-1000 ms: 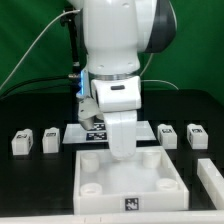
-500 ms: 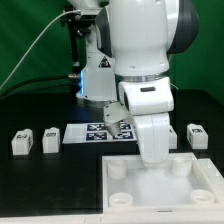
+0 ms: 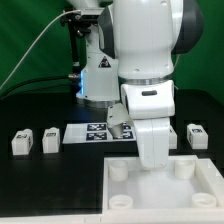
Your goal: Assemble one leg
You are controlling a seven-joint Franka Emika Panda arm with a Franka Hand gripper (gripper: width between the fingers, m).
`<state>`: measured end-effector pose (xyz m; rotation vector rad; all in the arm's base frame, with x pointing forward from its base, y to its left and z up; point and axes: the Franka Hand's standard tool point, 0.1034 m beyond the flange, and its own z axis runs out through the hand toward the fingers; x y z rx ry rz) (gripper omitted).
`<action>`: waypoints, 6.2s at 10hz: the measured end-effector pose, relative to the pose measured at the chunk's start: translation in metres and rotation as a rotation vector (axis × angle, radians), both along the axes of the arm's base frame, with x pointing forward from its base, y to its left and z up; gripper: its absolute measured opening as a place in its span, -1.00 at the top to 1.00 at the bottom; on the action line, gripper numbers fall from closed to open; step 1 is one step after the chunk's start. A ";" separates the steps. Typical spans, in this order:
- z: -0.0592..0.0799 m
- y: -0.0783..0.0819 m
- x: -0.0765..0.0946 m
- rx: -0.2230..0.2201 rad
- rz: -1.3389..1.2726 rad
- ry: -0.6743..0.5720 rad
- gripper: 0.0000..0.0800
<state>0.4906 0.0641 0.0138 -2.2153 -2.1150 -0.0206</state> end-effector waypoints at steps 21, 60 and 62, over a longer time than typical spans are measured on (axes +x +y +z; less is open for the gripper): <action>0.051 0.074 -0.055 -0.034 -0.779 0.021 -0.62; 0.048 0.094 -0.077 -0.665 -1.279 0.677 0.27; 0.083 0.071 -0.037 -0.525 -1.293 0.596 0.27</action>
Offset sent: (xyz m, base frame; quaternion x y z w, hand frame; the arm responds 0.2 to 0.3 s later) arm 0.0000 0.0000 0.0000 0.0000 0.0000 0.0000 1.0000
